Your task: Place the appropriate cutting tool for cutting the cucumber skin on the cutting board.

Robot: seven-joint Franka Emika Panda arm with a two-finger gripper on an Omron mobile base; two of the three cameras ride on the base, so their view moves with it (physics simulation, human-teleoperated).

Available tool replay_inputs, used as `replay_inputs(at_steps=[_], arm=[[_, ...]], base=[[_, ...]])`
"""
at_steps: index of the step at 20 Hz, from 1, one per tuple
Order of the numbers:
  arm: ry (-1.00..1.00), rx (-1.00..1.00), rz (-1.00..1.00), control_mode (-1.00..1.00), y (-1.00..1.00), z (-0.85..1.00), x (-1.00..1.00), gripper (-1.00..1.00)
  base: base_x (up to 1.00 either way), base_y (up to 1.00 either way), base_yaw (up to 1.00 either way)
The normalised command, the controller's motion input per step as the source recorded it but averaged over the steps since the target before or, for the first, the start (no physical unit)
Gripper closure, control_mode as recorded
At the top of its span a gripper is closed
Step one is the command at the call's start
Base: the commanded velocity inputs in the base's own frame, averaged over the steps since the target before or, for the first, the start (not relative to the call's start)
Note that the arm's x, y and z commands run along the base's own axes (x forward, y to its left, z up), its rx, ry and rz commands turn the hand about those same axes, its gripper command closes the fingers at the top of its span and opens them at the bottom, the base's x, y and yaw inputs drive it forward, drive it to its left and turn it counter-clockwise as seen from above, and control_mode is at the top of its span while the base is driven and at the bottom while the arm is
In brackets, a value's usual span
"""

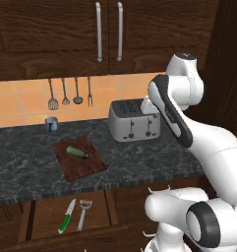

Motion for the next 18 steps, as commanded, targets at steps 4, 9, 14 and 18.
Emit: replay_inputs(at_steps=[4,9,14,18], arm=[[-0.05,0.00,0.00,-1.00,0.31,-0.11,-0.56,-1.00],[0.00,-0.06,-0.04,-1.00,1.00,-0.88,-0.68,-1.00],[0.10,-0.02,-0.07,-1.00,1.00,-1.00,-0.45,-1.00],[0.16,-0.07,-0.11,-1.00,1.00,-1.00,-0.24,-1.00]], base=[[0.00,0.00,0.00],[0.00,0.00,0.00],[0.00,0.00,0.00],[0.00,0.00,0.00]])
